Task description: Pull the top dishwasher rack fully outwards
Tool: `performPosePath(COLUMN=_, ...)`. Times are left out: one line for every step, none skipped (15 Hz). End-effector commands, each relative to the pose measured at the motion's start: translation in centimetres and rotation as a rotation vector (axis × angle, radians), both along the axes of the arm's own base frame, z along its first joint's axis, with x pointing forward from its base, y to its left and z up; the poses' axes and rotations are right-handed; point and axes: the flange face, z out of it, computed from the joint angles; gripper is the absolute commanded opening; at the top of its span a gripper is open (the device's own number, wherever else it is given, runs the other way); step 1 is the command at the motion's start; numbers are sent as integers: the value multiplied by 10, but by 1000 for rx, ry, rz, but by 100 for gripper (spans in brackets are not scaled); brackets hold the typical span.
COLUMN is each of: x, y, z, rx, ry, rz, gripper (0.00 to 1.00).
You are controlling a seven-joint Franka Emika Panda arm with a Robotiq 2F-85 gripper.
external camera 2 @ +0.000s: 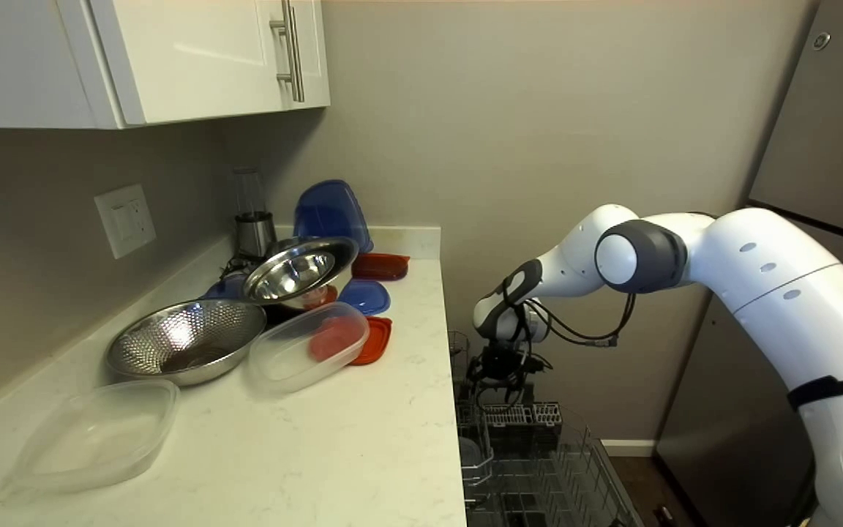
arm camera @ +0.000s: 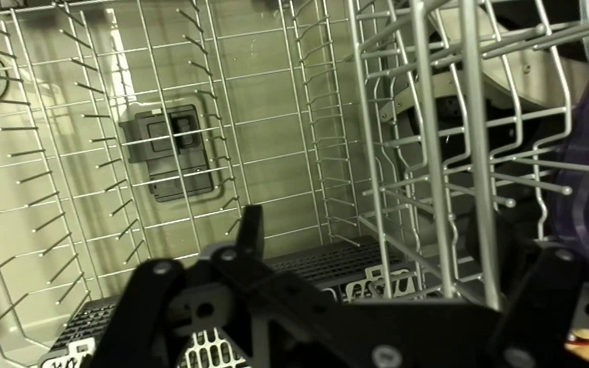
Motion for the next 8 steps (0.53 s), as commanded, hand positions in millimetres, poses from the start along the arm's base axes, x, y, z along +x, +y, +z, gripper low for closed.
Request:
performPosePath(x=-25, y=-54, z=-3, rx=-29, ry=59, rz=-65, gripper=100)
performPosePath(x=-30, y=-67, z=-5, rx=-33, ry=67, rz=-82, gripper=100)
performPosePath(x=-35, y=-81, z=-5, rx=-38, ry=75, rz=-101, gripper=100)
performPosePath(x=-39, y=-93, z=-7, rx=-45, ry=83, rz=-117, gripper=100)
performPosePath(x=-43, y=-105, z=-7, rx=-49, ry=92, rz=-132, gripper=100)
performPosePath(x=-46, y=-116, z=-9, rx=-56, ry=99, rz=-147, gripper=100)
performPosePath(x=-49, y=-126, z=-7, rx=-59, ry=105, rz=-158, gripper=100)
performPosePath(x=-51, y=-134, z=-7, rx=-64, ry=107, rz=-168, gripper=100)
